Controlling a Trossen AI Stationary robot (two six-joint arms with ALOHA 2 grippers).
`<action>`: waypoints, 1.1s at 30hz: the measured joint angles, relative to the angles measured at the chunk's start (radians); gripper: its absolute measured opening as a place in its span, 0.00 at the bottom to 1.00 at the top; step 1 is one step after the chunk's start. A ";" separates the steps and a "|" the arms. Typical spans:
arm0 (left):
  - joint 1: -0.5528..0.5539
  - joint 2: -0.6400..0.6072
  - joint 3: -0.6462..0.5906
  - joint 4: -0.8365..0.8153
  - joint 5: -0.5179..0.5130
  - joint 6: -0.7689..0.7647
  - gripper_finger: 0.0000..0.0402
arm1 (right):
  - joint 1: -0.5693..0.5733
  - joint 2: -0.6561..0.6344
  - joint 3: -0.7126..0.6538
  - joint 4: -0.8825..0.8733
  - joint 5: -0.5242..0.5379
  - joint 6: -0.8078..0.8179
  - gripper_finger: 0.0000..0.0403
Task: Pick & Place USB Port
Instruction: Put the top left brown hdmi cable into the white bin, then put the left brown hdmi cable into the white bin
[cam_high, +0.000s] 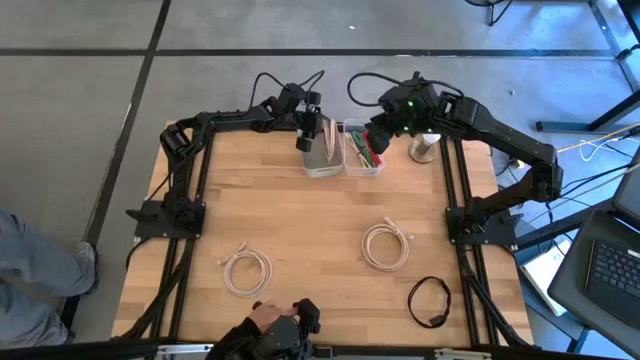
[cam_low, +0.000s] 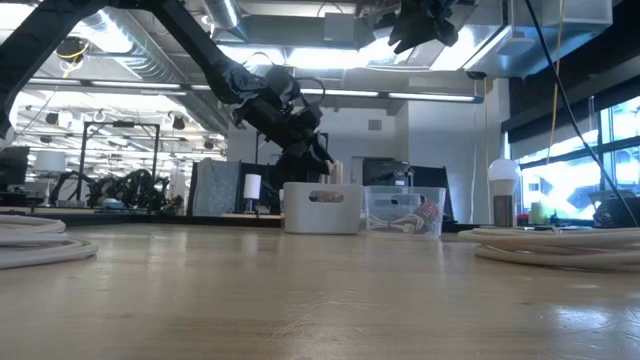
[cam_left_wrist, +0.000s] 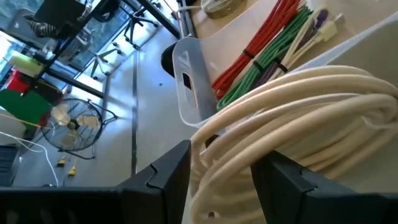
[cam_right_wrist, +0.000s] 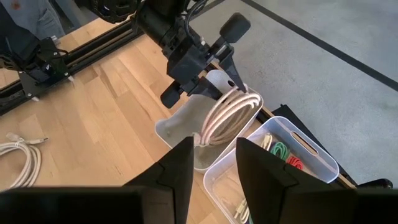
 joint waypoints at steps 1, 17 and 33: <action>0.000 0.000 0.000 -0.001 0.000 0.006 0.39 | 0.000 0.000 0.000 0.000 0.000 0.001 0.30; -0.025 -0.010 0.035 -0.130 -0.080 0.150 0.39 | 0.000 0.000 0.000 0.000 0.000 0.004 0.30; -0.074 -0.032 0.170 -0.373 -0.190 0.094 0.34 | 0.024 0.000 0.000 -0.016 -0.001 0.004 0.30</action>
